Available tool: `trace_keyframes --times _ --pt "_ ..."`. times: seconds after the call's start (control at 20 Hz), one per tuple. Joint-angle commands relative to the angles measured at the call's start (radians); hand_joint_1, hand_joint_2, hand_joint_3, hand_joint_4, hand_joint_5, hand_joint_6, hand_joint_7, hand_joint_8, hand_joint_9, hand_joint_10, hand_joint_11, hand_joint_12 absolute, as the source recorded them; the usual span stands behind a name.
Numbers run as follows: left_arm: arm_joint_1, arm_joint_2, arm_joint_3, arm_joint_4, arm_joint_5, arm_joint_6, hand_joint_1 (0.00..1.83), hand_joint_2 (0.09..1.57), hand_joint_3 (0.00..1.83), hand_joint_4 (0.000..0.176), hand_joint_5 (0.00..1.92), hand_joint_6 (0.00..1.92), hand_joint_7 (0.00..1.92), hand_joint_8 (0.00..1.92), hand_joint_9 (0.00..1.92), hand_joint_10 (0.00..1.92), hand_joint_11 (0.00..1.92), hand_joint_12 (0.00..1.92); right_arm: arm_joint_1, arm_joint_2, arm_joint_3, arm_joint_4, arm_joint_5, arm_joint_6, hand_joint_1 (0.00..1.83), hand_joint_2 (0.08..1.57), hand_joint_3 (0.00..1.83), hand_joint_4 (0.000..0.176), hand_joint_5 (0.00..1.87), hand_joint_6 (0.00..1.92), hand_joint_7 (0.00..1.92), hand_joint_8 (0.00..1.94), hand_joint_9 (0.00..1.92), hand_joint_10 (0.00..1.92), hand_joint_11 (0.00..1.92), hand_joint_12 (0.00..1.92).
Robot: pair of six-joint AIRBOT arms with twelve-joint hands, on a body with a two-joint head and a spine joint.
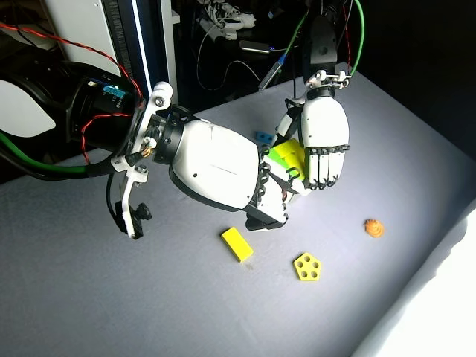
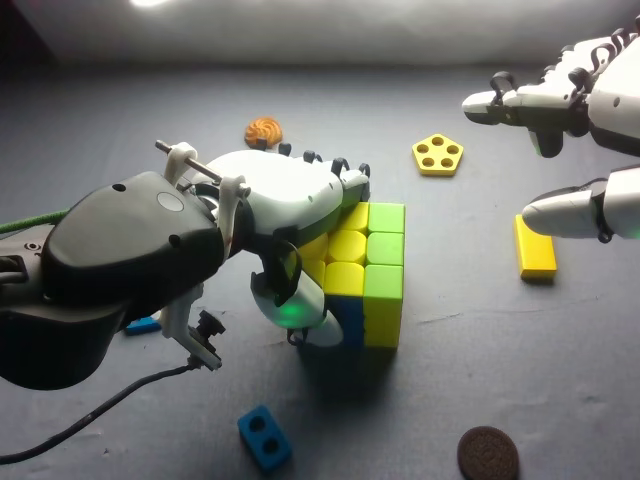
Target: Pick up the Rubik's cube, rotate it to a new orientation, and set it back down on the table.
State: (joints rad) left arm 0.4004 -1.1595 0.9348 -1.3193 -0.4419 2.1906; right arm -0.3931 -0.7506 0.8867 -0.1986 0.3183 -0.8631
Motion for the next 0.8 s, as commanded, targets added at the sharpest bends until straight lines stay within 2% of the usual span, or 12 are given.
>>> trace_keyframes --times 0.0,0.05,0.15,0.25,0.3,0.35,0.4,0.45,0.6,0.65,0.75 --pt "0.004 -0.001 0.000 0.022 -0.008 0.004 0.98 1.21 0.00 0.000 0.20 1.06 0.16 1.41 0.17 1.58 0.11 1.81 0.005 0.005 -0.002 0.007 0.116 0.001 0.16 1.23 0.00 0.000 0.11 0.00 0.39 1.19 0.31 1.70 0.22 1.92" --pt "0.004 -0.001 0.000 0.022 -0.008 0.004 0.94 1.20 0.00 0.000 0.21 0.85 0.17 1.22 0.19 1.43 0.10 1.71 0.005 0.005 -0.002 0.007 0.116 0.001 0.16 1.23 0.00 0.000 0.12 0.00 0.40 1.20 0.32 1.70 0.23 1.92" --pt "0.005 -0.001 0.000 0.022 -0.008 0.004 0.92 1.12 0.00 0.000 0.32 0.39 0.35 0.64 0.30 1.03 0.10 1.51 0.004 0.005 -0.002 0.006 0.118 0.001 0.16 1.23 0.00 0.000 0.10 0.00 0.39 1.20 0.32 1.69 0.22 1.92" --pt "0.003 -0.001 0.000 0.022 -0.008 0.004 0.87 1.07 0.00 0.003 0.30 0.11 0.40 0.17 0.32 0.59 0.01 1.33 0.002 0.005 -0.002 0.005 0.119 0.001 0.16 1.24 0.00 0.000 0.10 0.00 0.39 1.18 0.33 1.68 0.23 1.92" --pt "0.001 -0.001 0.000 0.021 -0.008 0.004 0.85 1.05 0.00 0.010 0.29 0.04 0.40 0.06 0.35 0.41 0.00 1.25 0.002 0.005 -0.002 0.004 0.120 0.001 0.16 1.24 0.00 0.000 0.10 0.00 0.39 1.19 0.33 1.69 0.24 1.92" --pt "0.000 -0.001 -0.001 0.020 -0.008 0.004 0.82 1.02 0.00 0.018 0.25 0.01 0.35 0.01 0.35 0.23 0.00 1.14 0.001 0.005 -0.002 0.004 0.120 0.001 0.15 1.24 0.00 0.000 0.11 0.01 0.38 1.19 0.33 1.70 0.23 1.92" --pt "-0.005 0.001 -0.003 0.020 -0.008 0.004 0.78 1.02 0.00 0.017 0.17 0.00 0.28 0.00 0.33 0.11 0.00 1.02 0.001 0.005 -0.002 0.003 0.122 0.001 0.15 1.24 0.00 0.000 0.13 0.01 0.42 1.11 0.36 1.64 0.25 1.92" --pt "-0.009 0.005 -0.005 0.020 -0.008 0.004 0.72 1.02 0.00 0.022 0.11 0.00 0.22 0.00 0.29 0.06 0.00 0.92 0.000 0.005 -0.002 0.003 0.123 0.001 0.14 1.24 0.00 0.000 0.14 0.01 0.44 1.03 0.37 1.59 0.24 1.92" --pt "-0.027 0.023 -0.014 0.011 -0.008 0.010 0.58 0.99 0.00 0.019 0.00 0.00 0.06 0.00 0.11 0.00 0.00 0.49 -0.001 0.005 -0.002 0.000 0.126 0.001 0.12 1.24 0.00 0.000 0.11 0.00 0.42 0.91 0.35 1.49 0.20 1.92" --pt "-0.037 0.031 -0.019 -0.007 -0.008 0.024 0.54 0.96 0.00 0.016 0.00 0.00 0.01 0.00 0.04 0.01 0.00 0.36 -0.002 0.005 -0.002 0.000 0.127 0.001 0.12 1.24 0.00 0.000 0.11 0.00 0.40 0.80 0.33 1.39 0.17 1.87" --pt "-0.054 0.044 -0.027 -0.032 -0.008 0.046 0.49 0.93 0.00 0.012 0.00 0.00 0.00 0.00 0.00 0.00 0.00 0.25 -0.002 0.005 -0.002 -0.001 0.129 0.001 0.06 1.23 0.00 0.000 0.14 0.01 0.37 0.39 0.24 1.10 0.02 1.75"
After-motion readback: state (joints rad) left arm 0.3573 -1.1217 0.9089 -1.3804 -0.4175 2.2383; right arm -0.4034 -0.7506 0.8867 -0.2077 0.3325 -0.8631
